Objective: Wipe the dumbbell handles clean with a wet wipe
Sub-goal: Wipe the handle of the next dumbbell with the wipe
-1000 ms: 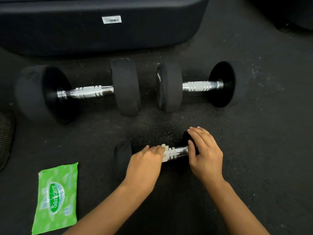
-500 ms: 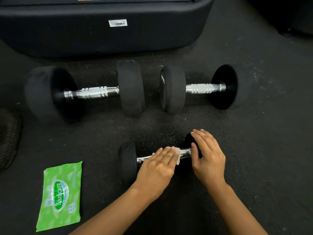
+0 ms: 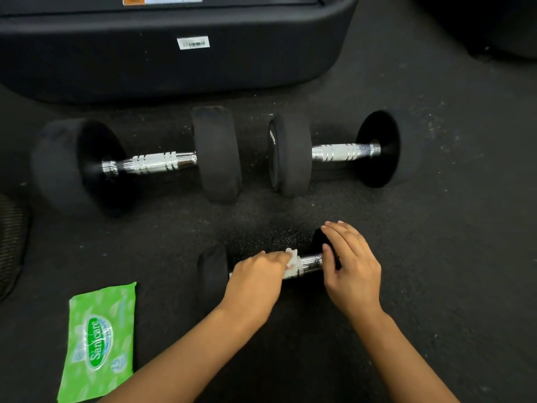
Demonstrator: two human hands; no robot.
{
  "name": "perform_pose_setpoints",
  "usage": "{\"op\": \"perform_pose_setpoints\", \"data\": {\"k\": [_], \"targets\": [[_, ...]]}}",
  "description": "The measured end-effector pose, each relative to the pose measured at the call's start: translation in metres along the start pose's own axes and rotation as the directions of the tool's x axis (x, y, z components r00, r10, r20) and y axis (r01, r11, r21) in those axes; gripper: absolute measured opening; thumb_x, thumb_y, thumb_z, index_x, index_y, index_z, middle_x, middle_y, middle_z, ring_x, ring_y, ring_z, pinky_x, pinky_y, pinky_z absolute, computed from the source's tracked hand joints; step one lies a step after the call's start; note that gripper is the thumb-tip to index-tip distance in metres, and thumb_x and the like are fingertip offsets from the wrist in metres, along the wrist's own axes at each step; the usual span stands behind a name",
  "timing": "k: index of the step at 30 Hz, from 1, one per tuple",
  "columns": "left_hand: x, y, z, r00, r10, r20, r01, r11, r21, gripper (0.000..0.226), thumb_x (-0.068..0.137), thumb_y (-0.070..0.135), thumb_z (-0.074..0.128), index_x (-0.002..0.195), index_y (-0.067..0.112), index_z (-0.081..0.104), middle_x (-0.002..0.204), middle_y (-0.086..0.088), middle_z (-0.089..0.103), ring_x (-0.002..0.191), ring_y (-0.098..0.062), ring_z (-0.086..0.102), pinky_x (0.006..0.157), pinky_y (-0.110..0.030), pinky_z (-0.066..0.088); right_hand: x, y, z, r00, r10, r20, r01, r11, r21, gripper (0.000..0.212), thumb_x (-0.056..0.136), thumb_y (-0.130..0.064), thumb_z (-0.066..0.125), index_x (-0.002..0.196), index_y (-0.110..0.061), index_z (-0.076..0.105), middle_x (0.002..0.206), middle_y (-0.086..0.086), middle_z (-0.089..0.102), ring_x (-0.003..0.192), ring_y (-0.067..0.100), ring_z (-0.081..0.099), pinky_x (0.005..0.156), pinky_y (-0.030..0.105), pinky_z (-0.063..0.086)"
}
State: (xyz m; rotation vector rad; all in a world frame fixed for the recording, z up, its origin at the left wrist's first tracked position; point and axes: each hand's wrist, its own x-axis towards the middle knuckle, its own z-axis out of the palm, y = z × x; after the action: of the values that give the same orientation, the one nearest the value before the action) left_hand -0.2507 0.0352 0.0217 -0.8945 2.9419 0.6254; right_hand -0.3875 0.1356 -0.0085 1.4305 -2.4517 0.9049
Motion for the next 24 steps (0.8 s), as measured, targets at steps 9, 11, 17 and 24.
{"op": "perform_pose_setpoints", "data": {"k": [9, 11, 17, 24], "targets": [[0.019, -0.001, -0.004, 0.997, -0.054, 0.046, 0.052, 0.997, 0.049, 0.017, 0.094, 0.021, 0.047, 0.107, 0.019, 0.057, 0.107, -0.003, 0.065, 0.097, -0.026, 0.061, 0.073, -0.034, 0.043, 0.004, 0.0, 0.0, 1.0, 0.006, 0.03, -0.006, 1.0, -0.013, 0.031, 0.089, -0.019, 0.047, 0.112, -0.006, 0.065, 0.115, 0.005, 0.065, 0.117, 0.018, 0.052, 0.105, 0.021, 0.033], [0.013, -0.003, -0.009, 0.995, -0.08, 0.051, 0.074, 0.99, 0.123, 0.014, 0.095, 0.022, 0.046, 0.105, 0.02, 0.055, 0.105, -0.003, 0.064, 0.096, -0.024, 0.061, 0.071, -0.032, 0.041, 0.003, 0.001, 0.0, 1.0, 0.002, 0.029, -0.002, 1.0, -0.003, 0.032, 0.089, -0.019, 0.047, 0.112, -0.006, 0.065, 0.115, 0.005, 0.064, 0.117, 0.018, 0.052, 0.104, 0.024, 0.035], [0.003, 0.006, 0.0, 0.999, 0.038, -0.03, -0.032, 0.985, 0.168, 0.033, 0.051, 0.02, 0.088, 0.08, 0.018, 0.072, 0.062, 0.002, 0.066, 0.055, -0.016, 0.064, 0.043, -0.023, 0.046, -0.003, 0.0, -0.001, 1.0, -0.005, 0.005, 0.005, 1.0, 0.011, 0.031, 0.089, -0.017, 0.048, 0.112, -0.004, 0.065, 0.115, 0.006, 0.064, 0.116, 0.02, 0.053, 0.102, 0.028, 0.038], [0.005, 0.0, 0.0, 1.0, 0.015, -0.019, -0.014, 0.999, 0.035, 0.039, 0.081, 0.022, 0.069, 0.12, 0.023, 0.061, 0.1, 0.002, 0.068, 0.089, -0.017, 0.065, 0.07, -0.03, 0.051, 0.008, -0.002, -0.001, 0.998, 0.032, 0.051, -0.032, 0.999, 0.002, 0.034, 0.089, -0.022, 0.045, 0.111, -0.007, 0.066, 0.113, 0.003, 0.065, 0.115, 0.018, 0.054, 0.1, 0.024, 0.037]]}}
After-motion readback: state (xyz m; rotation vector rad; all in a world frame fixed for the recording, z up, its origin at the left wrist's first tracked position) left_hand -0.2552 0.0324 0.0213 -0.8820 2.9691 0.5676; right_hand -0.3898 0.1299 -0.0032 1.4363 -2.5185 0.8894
